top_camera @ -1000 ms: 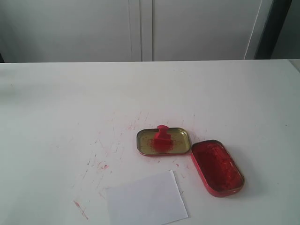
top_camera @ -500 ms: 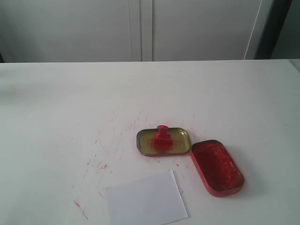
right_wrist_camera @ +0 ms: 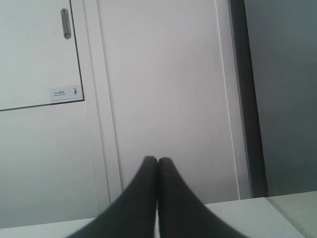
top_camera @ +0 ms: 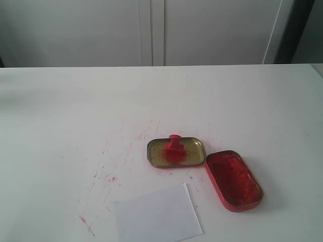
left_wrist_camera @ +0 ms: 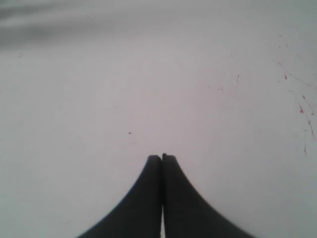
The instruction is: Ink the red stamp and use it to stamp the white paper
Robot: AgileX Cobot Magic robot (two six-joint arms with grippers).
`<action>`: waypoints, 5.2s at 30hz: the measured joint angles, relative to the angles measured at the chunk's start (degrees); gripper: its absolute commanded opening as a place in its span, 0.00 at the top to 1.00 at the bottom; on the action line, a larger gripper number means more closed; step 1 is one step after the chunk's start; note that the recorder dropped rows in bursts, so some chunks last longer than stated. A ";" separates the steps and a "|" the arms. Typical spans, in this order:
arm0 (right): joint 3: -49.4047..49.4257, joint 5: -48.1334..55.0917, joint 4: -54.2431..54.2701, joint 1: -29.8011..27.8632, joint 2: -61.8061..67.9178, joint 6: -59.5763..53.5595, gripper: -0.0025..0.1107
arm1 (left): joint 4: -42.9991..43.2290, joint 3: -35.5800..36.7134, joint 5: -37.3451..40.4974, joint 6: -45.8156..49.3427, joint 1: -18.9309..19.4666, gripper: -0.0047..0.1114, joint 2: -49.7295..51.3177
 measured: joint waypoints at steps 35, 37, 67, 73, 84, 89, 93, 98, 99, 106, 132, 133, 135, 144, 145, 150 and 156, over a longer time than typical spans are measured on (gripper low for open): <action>-21.16 23.45 -0.11 0.00 14.26 -0.12 0.98 | 0.00 0.00 0.00 0.00 0.00 0.96 0.00; -23.10 25.37 -0.11 0.00 17.35 -0.12 0.98 | 0.00 0.00 0.00 0.00 0.00 0.96 0.00; -52.16 43.21 -0.11 0.00 67.58 -3.01 0.98 | 0.00 0.00 0.00 0.00 0.00 0.96 0.00; -54.64 44.00 -0.11 0.00 73.34 -4.55 0.98 | 0.00 0.00 0.00 0.00 0.00 0.96 0.00; -61.05 48.52 0.34 0.99 84.79 -8.84 0.98 | 0.00 0.00 0.00 0.00 0.00 0.96 0.00; -64.38 49.95 0.42 3.95 89.30 -10.73 0.98 | 0.00 0.00 0.00 0.00 0.00 0.96 0.00; -67.34 51.61 0.57 6.69 92.70 -12.43 0.98 | 0.00 0.00 0.00 0.00 0.00 0.96 0.00; -73.32 54.97 0.70 10.05 97.94 -15.42 0.98 | 0.00 0.00 0.00 0.00 0.00 0.96 0.00; -74.03 55.35 0.70 10.56 98.48 -15.72 0.98 | 0.00 0.00 0.00 0.00 0.00 0.96 0.00; -81.61 60.82 2.26 14.89 106.14 -21.54 0.98 | 0.00 0.00 0.00 0.00 0.00 0.96 0.00; -93.91 72.95 7.27 25.08 116.21 -55.96 0.86 | 0.00 0.00 0.00 0.00 0.00 0.96 0.00; -93.91 72.84 7.15 25.44 116.21 -56.48 0.80 | 0.00 0.00 0.00 0.00 0.00 0.96 0.00; -93.91 72.70 6.77 25.84 116.21 -57.36 0.70 | 0.00 0.00 0.00 0.00 0.00 0.96 0.00; -93.91 71.37 5.52 26.34 117.43 -60.70 0.64 | 0.00 0.00 0.00 0.00 0.00 0.96 0.00; -93.91 71.37 5.52 26.51 117.91 -60.70 0.64 | 0.00 0.00 0.00 0.00 0.00 0.96 0.00; -93.91 69.99 4.19 26.54 120.37 -60.79 0.64 | 0.00 0.00 0.00 0.00 0.00 0.96 0.00; -93.91 69.59 3.12 26.54 121.74 -60.79 0.64 | 0.00 0.00 0.00 0.00 0.00 0.96 0.00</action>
